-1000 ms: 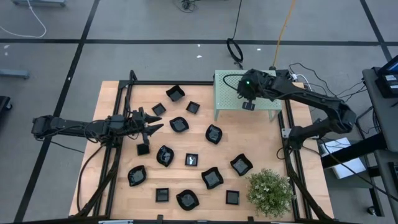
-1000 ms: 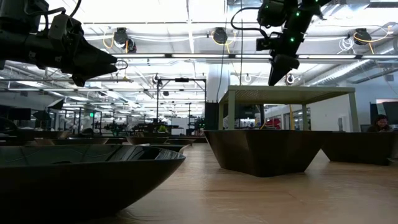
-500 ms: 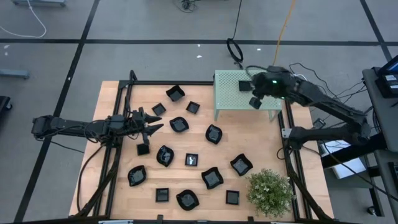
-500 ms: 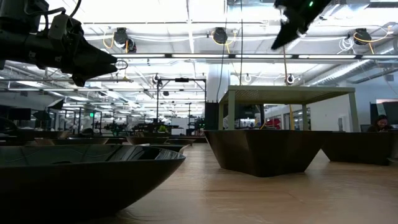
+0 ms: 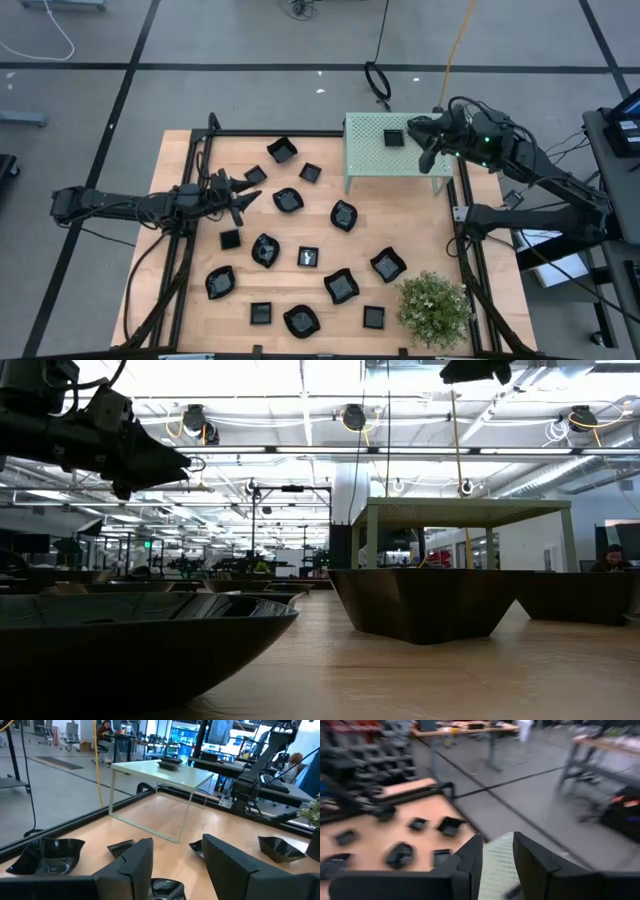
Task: Pick & Place Mini shaped plates
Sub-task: Stack the black leaf-shaped plate on top of the leaf-shaped plate on the shelf
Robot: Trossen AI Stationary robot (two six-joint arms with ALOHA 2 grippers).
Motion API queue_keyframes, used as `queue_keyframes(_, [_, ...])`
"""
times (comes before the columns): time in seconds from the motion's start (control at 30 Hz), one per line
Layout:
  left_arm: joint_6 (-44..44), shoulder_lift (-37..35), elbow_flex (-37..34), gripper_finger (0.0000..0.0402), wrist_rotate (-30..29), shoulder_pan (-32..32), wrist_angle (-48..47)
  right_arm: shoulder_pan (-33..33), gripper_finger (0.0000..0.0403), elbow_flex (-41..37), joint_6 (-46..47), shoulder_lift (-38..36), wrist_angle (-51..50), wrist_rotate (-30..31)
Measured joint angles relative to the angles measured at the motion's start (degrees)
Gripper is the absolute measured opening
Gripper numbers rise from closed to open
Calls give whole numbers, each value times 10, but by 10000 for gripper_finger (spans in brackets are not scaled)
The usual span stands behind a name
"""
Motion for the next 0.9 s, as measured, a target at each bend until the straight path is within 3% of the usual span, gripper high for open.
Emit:
queue_keyframes(0.17, [-17,0,0,175,0,0,25,21,95,0,85,23,4,-79])
queue_keyframes(0.4, [-82,0,0,175,0,0,90,108,94,0,123,109,3,-83])
queue_keyframes(0.63, [-96,0,0,175,1,0,96,214,93,0,122,231,-1,-84])
queue_keyframes(0.77, [-129,0,0,175,4,0,96,265,93,-1,61,283,-44,-85])
queue_keyframes(0.9, [-143,0,0,175,40,0,95,307,93,-2,-90,327,-102,-84])
